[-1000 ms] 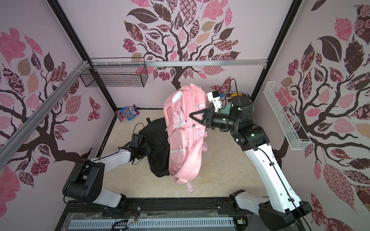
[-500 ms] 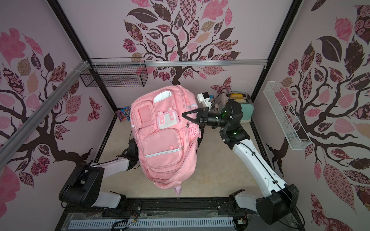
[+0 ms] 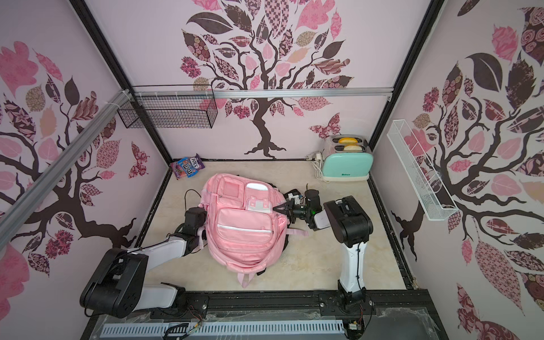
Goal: Zip up the backpack
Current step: Place the backpack on the backpack.
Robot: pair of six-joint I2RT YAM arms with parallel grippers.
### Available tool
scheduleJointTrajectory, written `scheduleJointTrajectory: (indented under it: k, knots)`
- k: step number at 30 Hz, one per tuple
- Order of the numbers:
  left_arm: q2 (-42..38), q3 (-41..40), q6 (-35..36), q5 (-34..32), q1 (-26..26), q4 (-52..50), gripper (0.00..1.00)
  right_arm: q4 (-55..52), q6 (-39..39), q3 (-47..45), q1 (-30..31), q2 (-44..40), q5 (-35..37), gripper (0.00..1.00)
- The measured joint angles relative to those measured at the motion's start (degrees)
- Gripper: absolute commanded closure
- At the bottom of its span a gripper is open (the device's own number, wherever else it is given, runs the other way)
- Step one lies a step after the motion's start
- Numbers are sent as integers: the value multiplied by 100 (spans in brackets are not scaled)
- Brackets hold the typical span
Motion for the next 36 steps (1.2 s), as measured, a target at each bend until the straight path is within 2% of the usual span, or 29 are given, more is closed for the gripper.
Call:
scheduleJointTrajectory:
  k: [1, 5, 9, 12, 16, 19, 23, 30, 36]
  knots:
    - [-20, 0, -2, 39, -2, 4, 94, -654, -474, 111, 9, -236, 162, 100]
    - [-286, 0, 0, 133, -13, -76, 63, -2673, -1838, 588, 68, -927, 791, 100]
    - [-684, 269, 96, 173, -74, -638, 48, -4050, -2730, 881, 118, -1366, 1397, 100]
    - [-890, 721, 269, 22, -111, -1427, 46, -4776, -3132, 1043, 160, -1486, 1762, 100]
    - [-1145, 1401, 507, -590, -87, -2522, 46, -5353, -3458, 1119, 96, -1366, 2323, 100]
    - [-1292, 1880, 651, -1222, -42, -3233, 46, -5490, -3582, 1123, -22, -1095, 2553, 100]
    - [-1423, 2166, 756, -1683, -50, -3707, 46, -5499, -3663, 1298, 2, -966, 2559, 100]
    - [-1491, 1941, 776, -1447, -52, -3650, 39, -5549, -3744, 1419, 13, -848, 2524, 100]
    - [-946, 1685, 778, -1102, -87, -3152, 36, -5626, -3792, 1462, 13, -848, 2533, 100]
